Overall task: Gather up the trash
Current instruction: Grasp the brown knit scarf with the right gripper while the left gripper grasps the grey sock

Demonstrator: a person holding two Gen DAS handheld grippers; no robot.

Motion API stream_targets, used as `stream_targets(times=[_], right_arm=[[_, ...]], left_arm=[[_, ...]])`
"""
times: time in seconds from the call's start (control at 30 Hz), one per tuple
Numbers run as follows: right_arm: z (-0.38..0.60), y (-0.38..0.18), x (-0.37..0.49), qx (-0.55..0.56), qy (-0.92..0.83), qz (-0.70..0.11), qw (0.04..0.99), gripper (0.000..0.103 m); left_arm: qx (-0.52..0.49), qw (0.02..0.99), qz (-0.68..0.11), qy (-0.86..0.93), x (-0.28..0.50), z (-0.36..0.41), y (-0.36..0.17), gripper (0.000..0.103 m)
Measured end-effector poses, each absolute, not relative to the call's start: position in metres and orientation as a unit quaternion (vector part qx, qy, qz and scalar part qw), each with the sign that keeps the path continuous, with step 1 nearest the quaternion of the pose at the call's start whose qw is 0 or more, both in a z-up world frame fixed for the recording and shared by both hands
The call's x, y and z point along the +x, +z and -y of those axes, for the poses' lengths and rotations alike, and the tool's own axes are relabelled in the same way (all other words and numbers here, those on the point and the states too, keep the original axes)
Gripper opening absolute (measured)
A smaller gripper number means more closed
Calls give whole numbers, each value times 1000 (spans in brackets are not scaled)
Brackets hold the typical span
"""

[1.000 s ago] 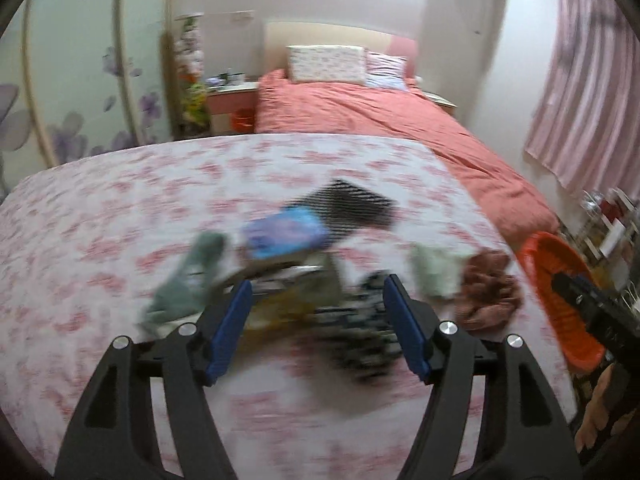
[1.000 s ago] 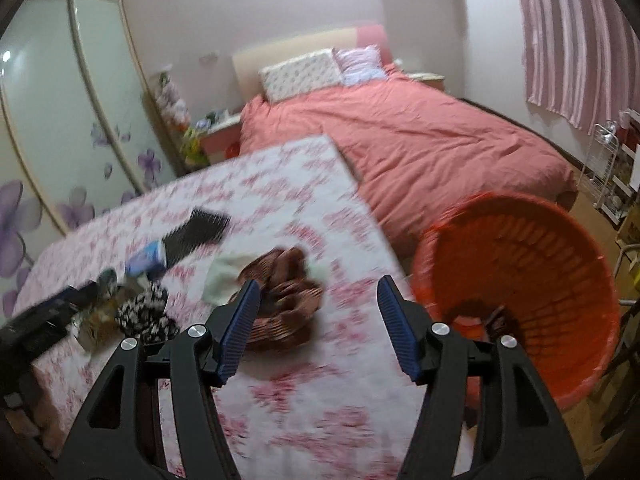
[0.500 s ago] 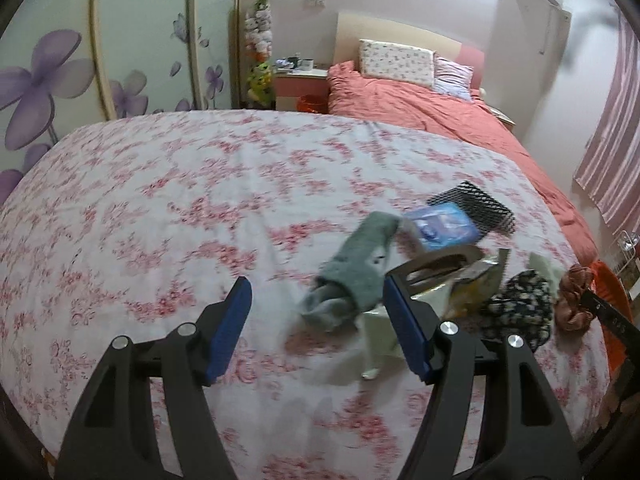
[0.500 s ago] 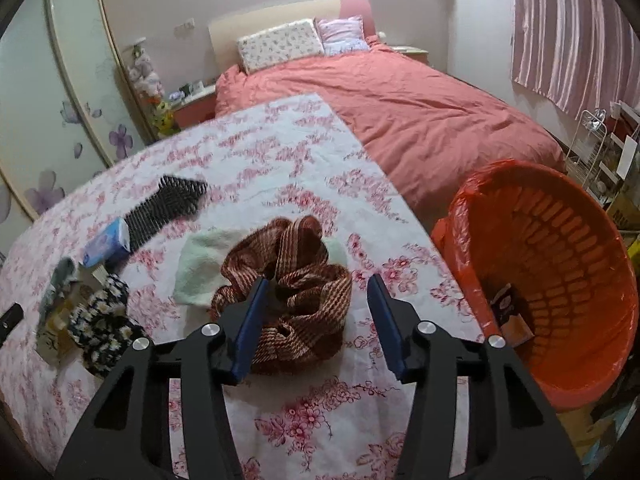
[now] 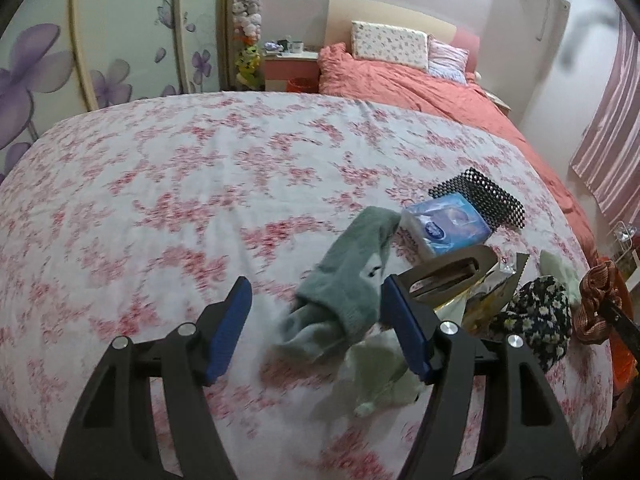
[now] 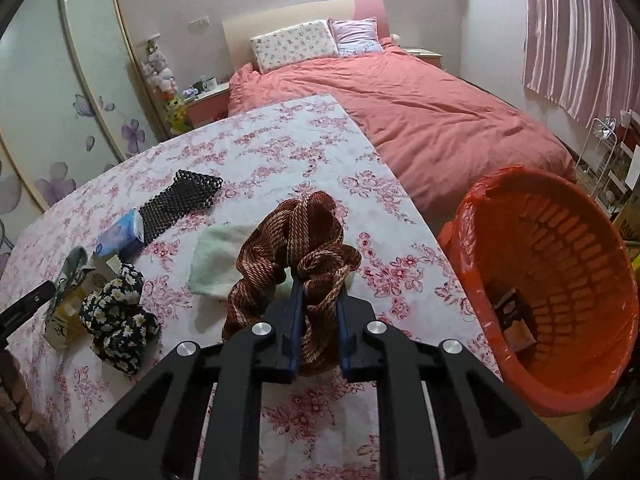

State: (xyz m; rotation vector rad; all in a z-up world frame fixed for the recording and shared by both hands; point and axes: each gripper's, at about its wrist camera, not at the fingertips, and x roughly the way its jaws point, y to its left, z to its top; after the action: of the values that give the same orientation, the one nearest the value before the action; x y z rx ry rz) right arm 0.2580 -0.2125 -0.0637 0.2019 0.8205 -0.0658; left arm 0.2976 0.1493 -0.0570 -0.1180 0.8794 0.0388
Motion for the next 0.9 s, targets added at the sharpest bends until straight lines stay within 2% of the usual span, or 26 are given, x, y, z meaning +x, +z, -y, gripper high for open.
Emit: stream_targets(times=[0.1, 0.17, 0.27, 0.37, 0.47, 0.63, 0.7, 0.9], right_arm=[[213, -68, 260, 99, -32, -405, 909, 14], [213, -71, 261, 101, -31, -407, 907, 14], [213, -71, 262, 102, -29, -408, 907, 14], [212, -70, 261, 102, -26, -406, 908, 14], [210, -70, 261, 101, -22, -406, 908, 14], [204, -78, 264, 96, -17, -418, 903, 15], [204, -81, 267, 97, -19, -424, 900, 18], [206, -83, 273, 95, -25, -427, 899, 18]], left_arm=[[-47, 896, -441, 10, 310, -141, -66, 60], [-45, 892, -450, 8, 314, -138, -72, 48], [-55, 889, -455, 11, 317, -141, -75, 36], [-63, 890, -451, 9, 316, -145, -74, 28], [-64, 891, -450, 10, 315, -147, -73, 28], [-64, 890, -452, 18, 315, -148, -77, 33], [-63, 890, -451, 19, 315, -148, -78, 33], [-70, 890, -449, 26, 318, -153, -78, 22]])
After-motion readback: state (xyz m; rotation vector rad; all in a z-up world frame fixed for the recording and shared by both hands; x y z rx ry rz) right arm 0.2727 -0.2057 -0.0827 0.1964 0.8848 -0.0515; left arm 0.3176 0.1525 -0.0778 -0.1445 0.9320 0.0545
